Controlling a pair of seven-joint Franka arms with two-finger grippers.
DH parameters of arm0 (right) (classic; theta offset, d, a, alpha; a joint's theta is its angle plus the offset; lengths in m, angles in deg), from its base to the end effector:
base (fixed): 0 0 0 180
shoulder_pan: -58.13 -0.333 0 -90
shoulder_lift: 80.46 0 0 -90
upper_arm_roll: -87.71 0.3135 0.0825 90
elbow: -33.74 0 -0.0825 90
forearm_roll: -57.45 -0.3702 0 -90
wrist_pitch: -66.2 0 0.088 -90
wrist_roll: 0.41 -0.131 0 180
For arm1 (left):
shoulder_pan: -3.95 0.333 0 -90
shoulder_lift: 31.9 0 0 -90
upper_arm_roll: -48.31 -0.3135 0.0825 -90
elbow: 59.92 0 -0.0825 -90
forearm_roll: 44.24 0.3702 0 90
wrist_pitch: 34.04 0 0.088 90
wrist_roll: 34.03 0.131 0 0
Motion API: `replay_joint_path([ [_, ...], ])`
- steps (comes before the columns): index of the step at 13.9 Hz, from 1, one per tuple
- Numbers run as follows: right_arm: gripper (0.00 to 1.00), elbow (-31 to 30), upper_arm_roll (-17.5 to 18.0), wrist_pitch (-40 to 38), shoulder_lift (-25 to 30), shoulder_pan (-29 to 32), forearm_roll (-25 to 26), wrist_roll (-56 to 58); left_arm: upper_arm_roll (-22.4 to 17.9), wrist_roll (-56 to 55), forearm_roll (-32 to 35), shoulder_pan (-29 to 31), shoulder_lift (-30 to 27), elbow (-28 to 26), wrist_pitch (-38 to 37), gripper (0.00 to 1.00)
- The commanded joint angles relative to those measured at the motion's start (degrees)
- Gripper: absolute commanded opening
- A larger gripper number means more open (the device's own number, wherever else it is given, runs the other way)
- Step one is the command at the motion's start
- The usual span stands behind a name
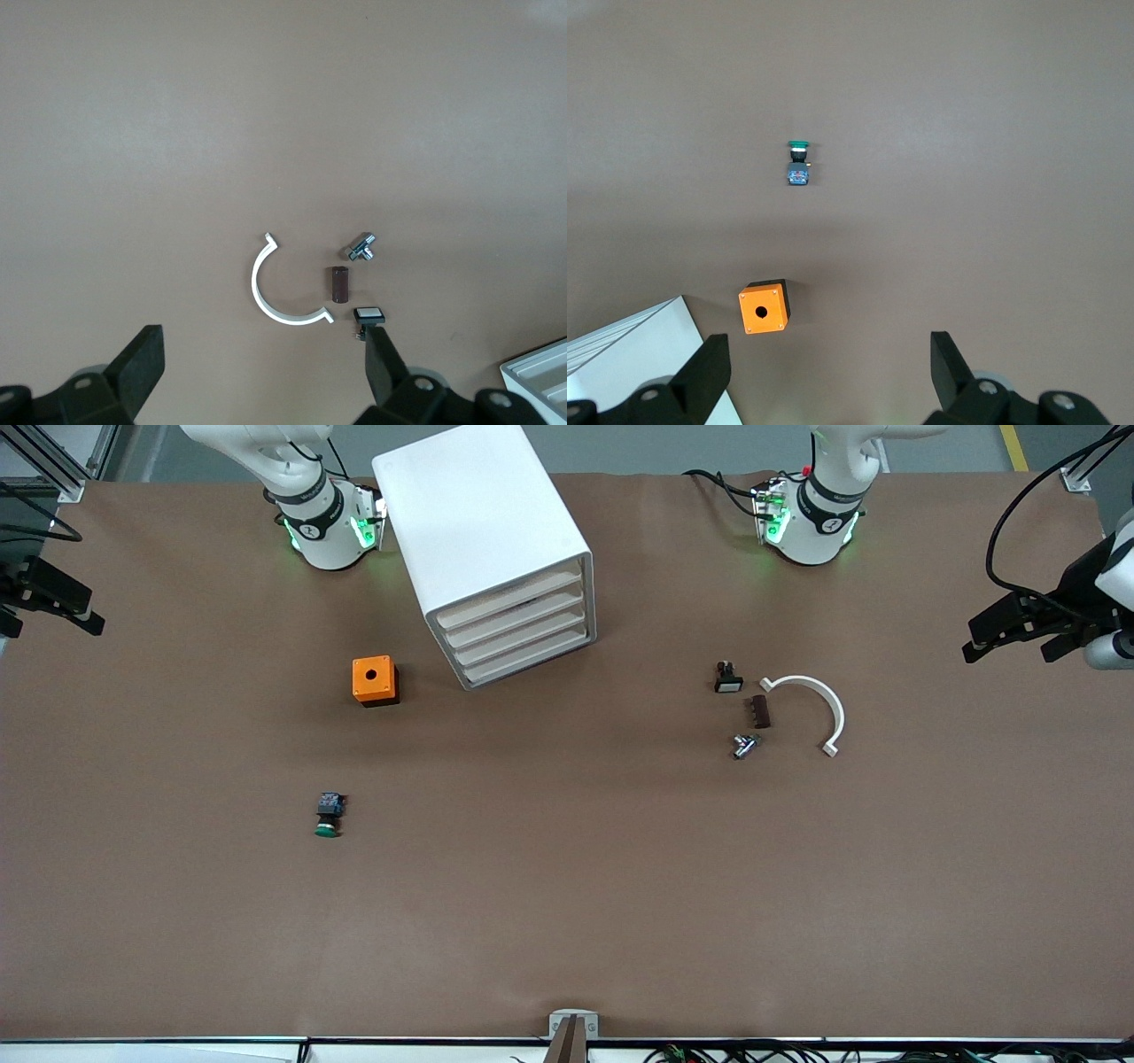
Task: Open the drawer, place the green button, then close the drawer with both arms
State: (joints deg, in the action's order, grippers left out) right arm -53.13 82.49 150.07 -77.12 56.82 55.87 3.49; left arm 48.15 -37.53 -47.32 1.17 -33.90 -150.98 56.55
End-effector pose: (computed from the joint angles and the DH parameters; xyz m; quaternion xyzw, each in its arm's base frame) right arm 0.5105 -0.0326 0.6439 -0.9999 -0.0015 -0.0040 0.0161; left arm 0.5309 -0.0313 0.6093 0.9995 0.0076 0.0119 0.0276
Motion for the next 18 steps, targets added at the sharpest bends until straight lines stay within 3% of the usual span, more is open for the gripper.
replay_joint_path([
  [1, 1.0, -1.91, 0.2, 0.07, 1.84, 0.26, 0.08, -0.21, 0.07, -0.36, 1.49, -0.29, 0.24, 1.06, -0.68, 1.0],
  [8, 1.0, -1.99, 0.2, 0.16, 1.93, 0.26, 0.08, -0.3, -0.46, -0.62, 1.32, 0.23, 1.81, 1.15, -0.5, 1.0],
  [18, 1.0, 0.55, 0.12, 0.34, 0.88, 0.43, 0.17, -0.29, 0.15, -1.76, 0.62, -1.52, 12.97, 2.19, 0.82, 1.0],
])
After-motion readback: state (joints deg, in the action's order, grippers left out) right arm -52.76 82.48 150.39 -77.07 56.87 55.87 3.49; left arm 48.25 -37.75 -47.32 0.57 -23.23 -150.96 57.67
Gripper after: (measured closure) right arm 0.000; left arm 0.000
